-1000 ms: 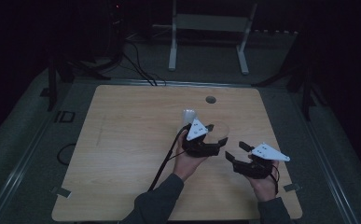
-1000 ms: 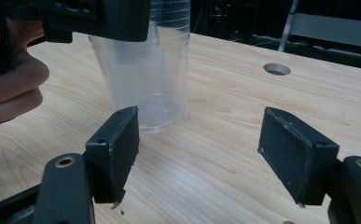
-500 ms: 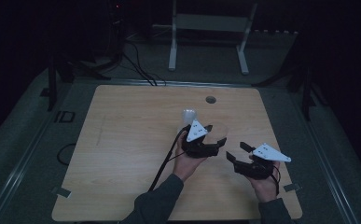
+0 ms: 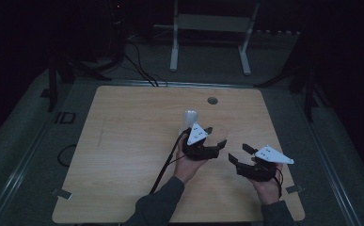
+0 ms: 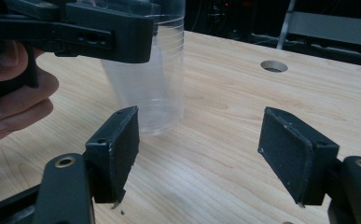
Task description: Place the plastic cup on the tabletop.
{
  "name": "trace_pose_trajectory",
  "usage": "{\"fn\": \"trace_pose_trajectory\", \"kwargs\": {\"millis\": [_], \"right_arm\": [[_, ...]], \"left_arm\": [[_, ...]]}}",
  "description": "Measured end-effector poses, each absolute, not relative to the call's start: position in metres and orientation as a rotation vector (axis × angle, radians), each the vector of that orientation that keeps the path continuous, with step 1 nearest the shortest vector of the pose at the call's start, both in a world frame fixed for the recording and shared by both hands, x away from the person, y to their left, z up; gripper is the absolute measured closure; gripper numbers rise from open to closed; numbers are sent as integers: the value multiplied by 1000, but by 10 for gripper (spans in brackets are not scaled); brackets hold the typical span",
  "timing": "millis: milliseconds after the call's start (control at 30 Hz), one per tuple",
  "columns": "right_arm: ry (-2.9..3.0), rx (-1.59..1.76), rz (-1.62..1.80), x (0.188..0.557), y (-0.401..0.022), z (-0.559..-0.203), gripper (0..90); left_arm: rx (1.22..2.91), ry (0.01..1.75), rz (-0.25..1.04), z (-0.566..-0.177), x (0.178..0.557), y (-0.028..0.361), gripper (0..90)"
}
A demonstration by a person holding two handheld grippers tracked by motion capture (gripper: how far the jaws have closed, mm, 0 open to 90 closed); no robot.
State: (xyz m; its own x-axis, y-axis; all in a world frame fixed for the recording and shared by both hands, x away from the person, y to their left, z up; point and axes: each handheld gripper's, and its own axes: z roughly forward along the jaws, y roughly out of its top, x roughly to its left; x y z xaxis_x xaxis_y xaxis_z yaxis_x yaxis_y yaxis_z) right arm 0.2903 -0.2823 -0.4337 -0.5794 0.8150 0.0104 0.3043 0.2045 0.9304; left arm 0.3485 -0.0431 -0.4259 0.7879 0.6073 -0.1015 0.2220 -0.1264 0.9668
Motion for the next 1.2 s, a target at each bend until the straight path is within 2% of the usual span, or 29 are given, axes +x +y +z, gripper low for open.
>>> {"fn": "trace_pose_trajectory", "kwargs": {"millis": [1200], "right_arm": [[1996, 1044, 1365, 288, -283, -437, 284]], "left_arm": [[1724, 673, 440, -442, 351, -47, 296]]}}
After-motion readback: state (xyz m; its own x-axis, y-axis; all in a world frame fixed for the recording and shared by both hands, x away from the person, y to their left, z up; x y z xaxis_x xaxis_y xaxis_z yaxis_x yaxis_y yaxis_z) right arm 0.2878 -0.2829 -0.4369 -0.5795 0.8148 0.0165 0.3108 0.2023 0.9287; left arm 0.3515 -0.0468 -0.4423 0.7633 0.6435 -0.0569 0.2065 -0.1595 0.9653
